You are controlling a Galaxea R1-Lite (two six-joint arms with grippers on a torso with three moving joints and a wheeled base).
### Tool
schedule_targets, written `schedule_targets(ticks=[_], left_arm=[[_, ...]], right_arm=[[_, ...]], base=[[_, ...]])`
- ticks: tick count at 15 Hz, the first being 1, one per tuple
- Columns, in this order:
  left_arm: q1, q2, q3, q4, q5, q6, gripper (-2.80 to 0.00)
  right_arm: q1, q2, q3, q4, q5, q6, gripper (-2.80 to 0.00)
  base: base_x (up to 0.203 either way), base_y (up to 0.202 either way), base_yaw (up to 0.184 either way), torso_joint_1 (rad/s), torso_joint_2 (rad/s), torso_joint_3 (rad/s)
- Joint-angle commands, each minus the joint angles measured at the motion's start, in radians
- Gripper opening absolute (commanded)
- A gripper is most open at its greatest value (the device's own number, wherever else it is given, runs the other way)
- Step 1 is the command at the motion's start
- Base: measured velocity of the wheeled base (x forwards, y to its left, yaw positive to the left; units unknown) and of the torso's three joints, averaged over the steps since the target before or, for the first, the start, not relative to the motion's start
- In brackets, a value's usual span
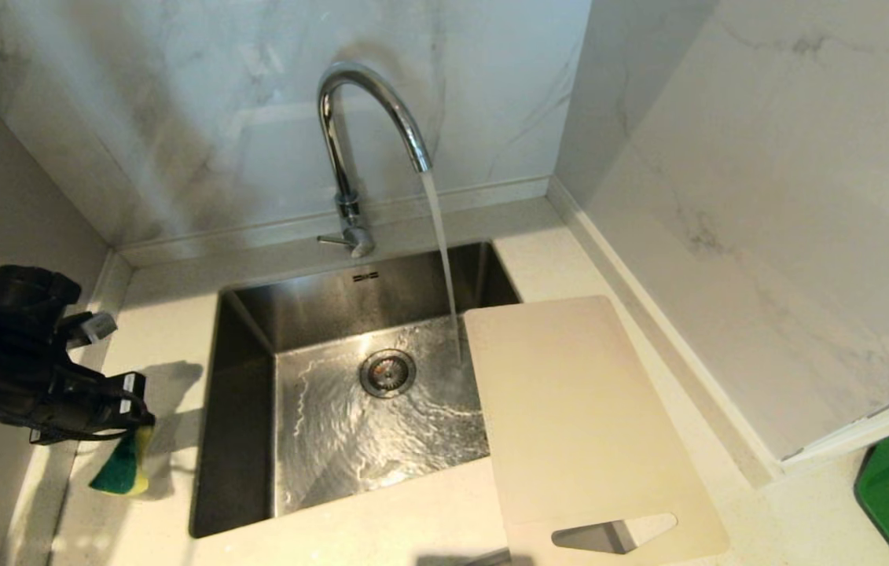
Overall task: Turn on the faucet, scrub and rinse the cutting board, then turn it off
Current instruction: Pick up the cleaning cloth, then pick up the cutting board
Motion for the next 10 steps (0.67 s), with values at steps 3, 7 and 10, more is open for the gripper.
schedule_targets(ticks=[3, 7, 10], left_arm=[[-0.011, -0.116, -0.049, 0.038, 0.005, 0.001, -2.8], [-0.015, -0.211, -0.043, 0.071, 0.003, 0.006, -2.8], [-0.015, -0.295, -0.029, 0.071, 0.002, 0.003, -2.8]], right_arm=[[0.0, 0.0, 0.0, 0.0, 0.0, 0.001, -2.8], [0.0, 0.0, 0.0, 0.0, 0.0, 0.001, -2.8], [0.0, 0.0, 0.0, 0.0, 0.0, 0.001, -2.8]], base=[[0.0, 0.0, 0.0, 0.0, 0.0, 0.0], [0.0, 0.0, 0.0, 0.0, 0.0, 0.0], [0.0, 0.0, 0.0, 0.0, 0.0, 0.0]])
